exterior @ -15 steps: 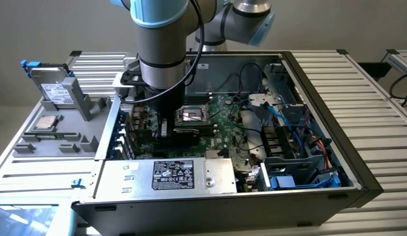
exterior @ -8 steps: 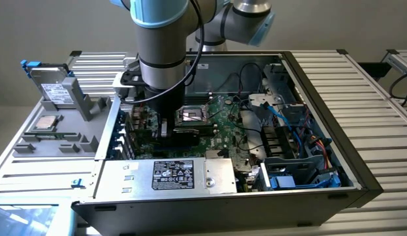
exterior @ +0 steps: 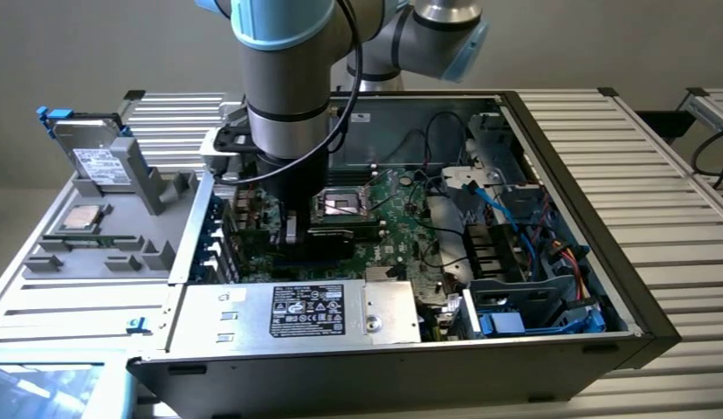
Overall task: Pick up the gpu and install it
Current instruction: 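Insert the gpu into the slot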
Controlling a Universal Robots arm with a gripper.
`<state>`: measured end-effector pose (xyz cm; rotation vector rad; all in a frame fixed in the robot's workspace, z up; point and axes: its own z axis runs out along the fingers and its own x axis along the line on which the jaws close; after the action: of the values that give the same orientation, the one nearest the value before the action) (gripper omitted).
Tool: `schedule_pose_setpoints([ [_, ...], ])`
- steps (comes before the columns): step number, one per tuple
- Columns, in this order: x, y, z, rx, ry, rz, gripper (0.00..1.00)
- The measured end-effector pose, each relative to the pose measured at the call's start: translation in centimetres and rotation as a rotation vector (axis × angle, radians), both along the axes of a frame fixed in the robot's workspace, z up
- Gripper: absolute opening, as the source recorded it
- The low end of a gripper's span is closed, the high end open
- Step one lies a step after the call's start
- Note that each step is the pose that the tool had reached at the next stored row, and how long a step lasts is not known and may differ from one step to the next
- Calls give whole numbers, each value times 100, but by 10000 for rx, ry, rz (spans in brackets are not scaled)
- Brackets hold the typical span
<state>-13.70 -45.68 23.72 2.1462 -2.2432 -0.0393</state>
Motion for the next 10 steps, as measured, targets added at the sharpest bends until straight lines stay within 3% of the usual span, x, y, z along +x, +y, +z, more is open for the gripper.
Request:
schedule_pose_setpoints([
  [2, 0, -15, -1, 24, 0, 21, 29],
  [10, -4, -17, -1, 24, -3, 21, 29],
])
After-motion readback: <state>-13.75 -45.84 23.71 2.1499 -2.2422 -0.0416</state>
